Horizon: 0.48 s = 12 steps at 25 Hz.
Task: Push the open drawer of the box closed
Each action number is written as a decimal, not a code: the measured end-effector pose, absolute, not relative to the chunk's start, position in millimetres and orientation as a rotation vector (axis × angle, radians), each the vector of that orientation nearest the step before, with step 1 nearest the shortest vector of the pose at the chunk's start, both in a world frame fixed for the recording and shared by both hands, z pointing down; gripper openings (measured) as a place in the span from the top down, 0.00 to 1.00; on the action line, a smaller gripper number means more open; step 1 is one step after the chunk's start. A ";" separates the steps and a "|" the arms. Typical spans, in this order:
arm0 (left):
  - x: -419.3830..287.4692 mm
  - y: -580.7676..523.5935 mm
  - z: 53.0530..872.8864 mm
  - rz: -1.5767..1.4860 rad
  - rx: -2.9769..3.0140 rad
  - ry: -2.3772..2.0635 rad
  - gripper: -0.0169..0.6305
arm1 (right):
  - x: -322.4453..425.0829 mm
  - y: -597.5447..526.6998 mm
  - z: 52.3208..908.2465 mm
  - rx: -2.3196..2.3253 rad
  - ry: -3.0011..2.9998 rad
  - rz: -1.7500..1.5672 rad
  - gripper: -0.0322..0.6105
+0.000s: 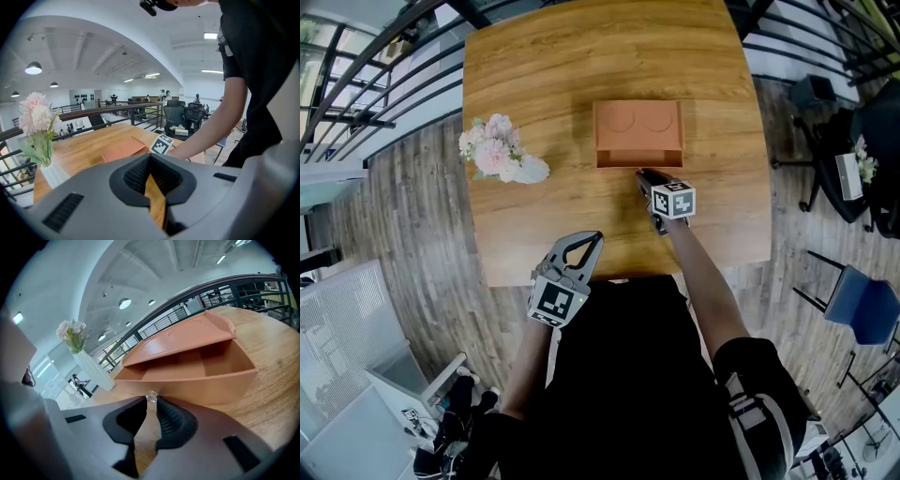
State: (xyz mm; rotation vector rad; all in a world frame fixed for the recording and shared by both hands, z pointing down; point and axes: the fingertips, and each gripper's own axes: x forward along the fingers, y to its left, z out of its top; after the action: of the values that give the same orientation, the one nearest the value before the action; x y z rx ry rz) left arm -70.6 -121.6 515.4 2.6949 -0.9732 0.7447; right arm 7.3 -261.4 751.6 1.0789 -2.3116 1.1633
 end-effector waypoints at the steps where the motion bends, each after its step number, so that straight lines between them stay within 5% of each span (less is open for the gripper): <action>1: -70.8 -121.8 515.6 0.744 2.694 -0.973 0.94 | 7.3 -263.0 751.6 1.081 -2.311 1.163 0.83; 12: -70.0 -121.7 516.0 0.741 2.695 -0.962 0.94 | 6.1 -275.5 751.7 1.101 -2.299 1.173 0.82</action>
State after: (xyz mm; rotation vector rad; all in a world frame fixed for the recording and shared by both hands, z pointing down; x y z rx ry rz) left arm -70.0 -121.7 516.0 2.6947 -0.9622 0.7409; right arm 6.1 -275.5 751.7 1.1009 -2.2991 1.1734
